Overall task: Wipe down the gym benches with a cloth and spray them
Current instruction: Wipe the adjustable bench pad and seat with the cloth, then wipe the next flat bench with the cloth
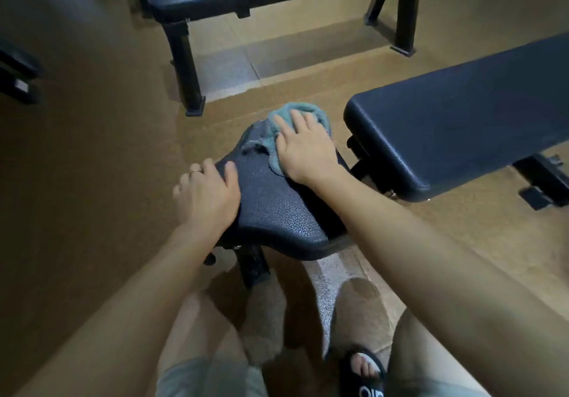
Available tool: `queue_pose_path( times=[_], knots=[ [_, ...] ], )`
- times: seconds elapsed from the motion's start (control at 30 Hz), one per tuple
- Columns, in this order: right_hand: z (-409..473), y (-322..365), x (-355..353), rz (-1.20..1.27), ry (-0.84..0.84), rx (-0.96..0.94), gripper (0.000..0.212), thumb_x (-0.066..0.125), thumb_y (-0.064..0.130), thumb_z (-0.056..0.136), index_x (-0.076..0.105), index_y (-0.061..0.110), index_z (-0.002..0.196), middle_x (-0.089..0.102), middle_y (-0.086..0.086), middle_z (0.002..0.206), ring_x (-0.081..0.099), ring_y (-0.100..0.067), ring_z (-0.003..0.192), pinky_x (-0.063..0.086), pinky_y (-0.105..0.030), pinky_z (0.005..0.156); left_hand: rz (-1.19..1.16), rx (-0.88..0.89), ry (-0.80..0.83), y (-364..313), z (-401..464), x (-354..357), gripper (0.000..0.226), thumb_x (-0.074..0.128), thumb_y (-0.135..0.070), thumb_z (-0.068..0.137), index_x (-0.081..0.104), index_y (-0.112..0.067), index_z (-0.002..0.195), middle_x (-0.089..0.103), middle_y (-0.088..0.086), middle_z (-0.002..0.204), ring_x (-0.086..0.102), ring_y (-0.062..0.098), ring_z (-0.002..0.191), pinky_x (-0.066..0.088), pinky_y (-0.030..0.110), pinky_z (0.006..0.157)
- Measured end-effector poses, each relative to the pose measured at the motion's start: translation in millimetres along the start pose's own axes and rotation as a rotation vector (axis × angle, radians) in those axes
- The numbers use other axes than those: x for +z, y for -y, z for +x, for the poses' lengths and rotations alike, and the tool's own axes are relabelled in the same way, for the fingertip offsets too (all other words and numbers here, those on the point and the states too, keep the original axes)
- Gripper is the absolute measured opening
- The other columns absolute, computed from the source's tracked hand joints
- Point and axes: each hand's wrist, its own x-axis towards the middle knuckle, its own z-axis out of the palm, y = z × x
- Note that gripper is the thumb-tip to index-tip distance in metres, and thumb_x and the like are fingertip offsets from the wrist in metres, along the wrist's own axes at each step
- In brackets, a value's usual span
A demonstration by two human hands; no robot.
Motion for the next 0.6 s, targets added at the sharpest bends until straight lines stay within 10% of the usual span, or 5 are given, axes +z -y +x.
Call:
queue_pose_path(
  times=[0.13,0.3,0.43,0.6],
  knots=[
    [-75.8,-21.8,-14.6,0.125,0.094,0.293,0.059,0.028,0.04,0.108,0.015,0.021,0.162,0.039,-0.025,0.148,0.045,-0.042,0.127,0.034,-0.047,0.108,0.006,0.055,0.248,-49.8,-8.8,-14.5,0.065,0.021,-0.053,0.106,0.022,-0.018,0.161,0.022,0.014,0.167,0.016,0.032,0.154,0.012,0.055,0.123],
    [-142.6,-26.6,-61.7,0.003,0.361,0.324,0.06,0.032,0.035,0.108,0.017,0.011,0.16,0.05,-0.018,0.136,0.057,-0.036,0.114,0.043,-0.042,0.094,-0.059,0.084,0.444,-87.1,-36.8,-76.1,0.061,0.024,-0.047,0.108,0.022,-0.018,0.161,0.027,0.013,0.166,0.025,0.032,0.152,0.022,0.049,0.122],
    [-138.1,-42.7,-147.2,0.289,0.6,0.407,0.02,0.047,0.023,0.098,0.059,0.014,0.111,0.067,-0.017,0.121,0.065,-0.037,0.11,0.049,-0.038,0.088,-0.046,0.195,0.631,-134.3,-65.6,-143.4,0.061,0.03,-0.046,0.108,0.018,-0.021,0.162,0.03,0.012,0.164,0.031,0.031,0.149,0.027,0.045,0.12],
    [-97.7,-35.3,-303.3,0.883,0.478,0.591,0.023,0.044,0.019,0.1,0.048,0.018,0.078,0.062,-0.007,0.088,0.056,-0.028,0.089,0.04,-0.032,0.065,-0.336,0.202,0.717,-220.0,-69.9,-251.7,0.064,0.048,-0.045,0.105,0.024,-0.023,0.161,0.038,0.004,0.16,0.04,0.025,0.145,0.034,0.035,0.113]
  ],
)
